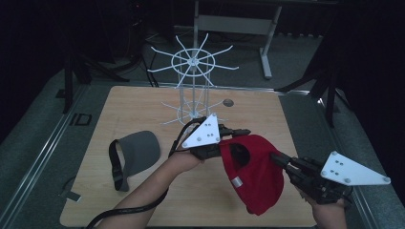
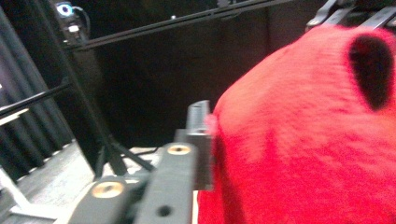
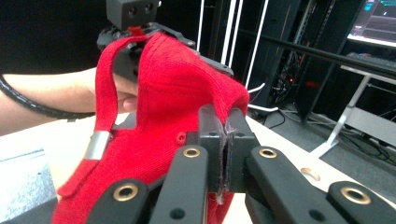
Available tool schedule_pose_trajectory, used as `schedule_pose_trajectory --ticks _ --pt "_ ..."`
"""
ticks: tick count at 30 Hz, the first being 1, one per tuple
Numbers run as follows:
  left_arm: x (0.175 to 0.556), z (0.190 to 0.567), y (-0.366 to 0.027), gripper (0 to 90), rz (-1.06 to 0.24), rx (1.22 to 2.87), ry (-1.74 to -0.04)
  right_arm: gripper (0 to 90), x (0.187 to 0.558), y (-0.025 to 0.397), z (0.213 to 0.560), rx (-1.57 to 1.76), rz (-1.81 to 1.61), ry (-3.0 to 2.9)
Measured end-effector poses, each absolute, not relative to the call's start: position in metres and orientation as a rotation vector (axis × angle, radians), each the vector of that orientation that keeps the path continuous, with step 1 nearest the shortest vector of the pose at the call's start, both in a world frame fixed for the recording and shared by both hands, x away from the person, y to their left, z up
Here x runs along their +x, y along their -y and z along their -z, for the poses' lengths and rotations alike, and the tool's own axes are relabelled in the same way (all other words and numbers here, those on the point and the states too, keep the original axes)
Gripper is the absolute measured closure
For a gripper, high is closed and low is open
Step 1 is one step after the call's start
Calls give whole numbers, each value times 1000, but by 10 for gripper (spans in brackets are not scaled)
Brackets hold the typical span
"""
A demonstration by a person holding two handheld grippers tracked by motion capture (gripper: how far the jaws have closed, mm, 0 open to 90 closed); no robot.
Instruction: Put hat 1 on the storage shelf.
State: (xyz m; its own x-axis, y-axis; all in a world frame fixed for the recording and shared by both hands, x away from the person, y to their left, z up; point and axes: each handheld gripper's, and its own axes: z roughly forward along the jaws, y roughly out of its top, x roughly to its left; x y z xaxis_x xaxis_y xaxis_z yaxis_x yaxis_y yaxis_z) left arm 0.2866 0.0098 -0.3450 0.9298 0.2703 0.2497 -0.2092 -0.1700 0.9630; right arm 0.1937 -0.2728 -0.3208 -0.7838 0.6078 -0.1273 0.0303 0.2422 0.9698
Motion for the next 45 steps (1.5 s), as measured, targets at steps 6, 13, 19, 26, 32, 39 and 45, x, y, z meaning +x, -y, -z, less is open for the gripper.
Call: schedule_pose_trajectory --ticks 6,13,19,26,32,39,45 --pt "277 344 -18 481 -497 1724 -113 881 195 274 314 593 -1588 -2003" --pt "269 350 -41 374 -565 1692 -233 881 199 276 307 624 -1599 -1966" --pt "257 355 -65 366 -584 1652 -301 881 204 276 303 659 -1607 -1930" --pt "250 370 -90 366 -582 1656 -373 881 209 284 290 710 -1593 -1854" --pt "245 388 -107 370 -577 1679 -424 881 224 290 277 787 -1552 -1774" --pt "237 413 -117 370 -583 1736 -484 881 251 290 258 836 -1524 -1718" --pt "229 439 -128 371 -573 1773 -553 881 272 281 241 856 -1528 -1691"
